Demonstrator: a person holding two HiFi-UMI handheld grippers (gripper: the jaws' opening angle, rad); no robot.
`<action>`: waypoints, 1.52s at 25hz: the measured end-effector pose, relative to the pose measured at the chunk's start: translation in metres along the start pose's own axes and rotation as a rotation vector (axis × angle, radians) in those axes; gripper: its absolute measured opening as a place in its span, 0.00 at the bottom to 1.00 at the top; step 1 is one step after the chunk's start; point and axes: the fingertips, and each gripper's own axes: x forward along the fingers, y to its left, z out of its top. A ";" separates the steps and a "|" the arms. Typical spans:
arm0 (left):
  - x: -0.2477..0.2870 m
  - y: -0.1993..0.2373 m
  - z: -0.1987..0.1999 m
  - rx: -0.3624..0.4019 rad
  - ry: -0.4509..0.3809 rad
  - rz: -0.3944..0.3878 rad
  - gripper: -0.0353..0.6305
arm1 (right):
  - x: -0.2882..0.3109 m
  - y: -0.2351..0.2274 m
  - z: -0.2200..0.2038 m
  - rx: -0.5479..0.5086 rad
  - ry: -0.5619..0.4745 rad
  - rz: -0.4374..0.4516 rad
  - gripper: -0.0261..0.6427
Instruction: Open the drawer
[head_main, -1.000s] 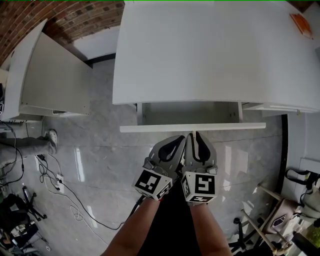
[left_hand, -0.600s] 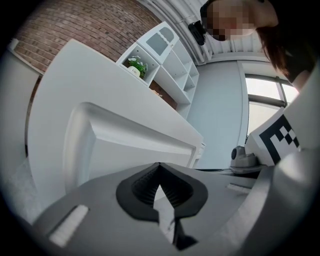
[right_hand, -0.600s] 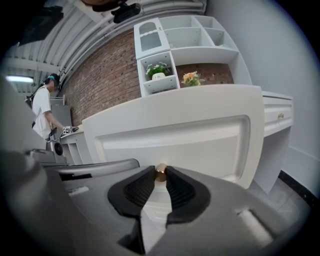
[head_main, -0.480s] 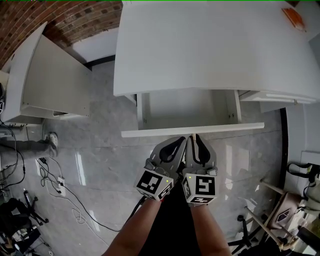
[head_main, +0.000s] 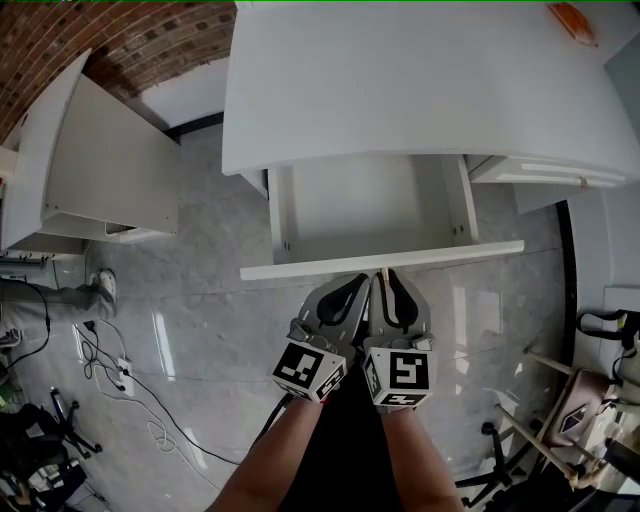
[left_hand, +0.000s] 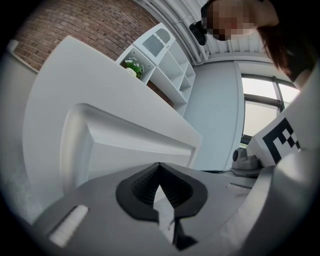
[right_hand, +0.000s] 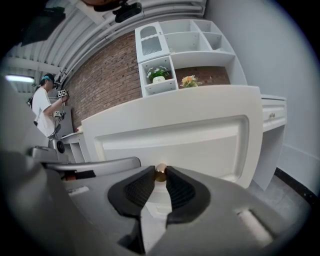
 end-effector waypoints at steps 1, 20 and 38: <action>-0.002 -0.001 -0.001 0.000 0.001 0.000 0.04 | -0.002 0.001 -0.001 0.000 0.001 0.000 0.14; -0.035 -0.034 -0.021 0.013 0.031 -0.006 0.04 | -0.050 0.010 -0.022 -0.021 0.028 0.003 0.14; -0.065 -0.064 -0.043 0.005 0.031 0.033 0.04 | -0.094 0.015 -0.043 -0.025 0.045 0.027 0.14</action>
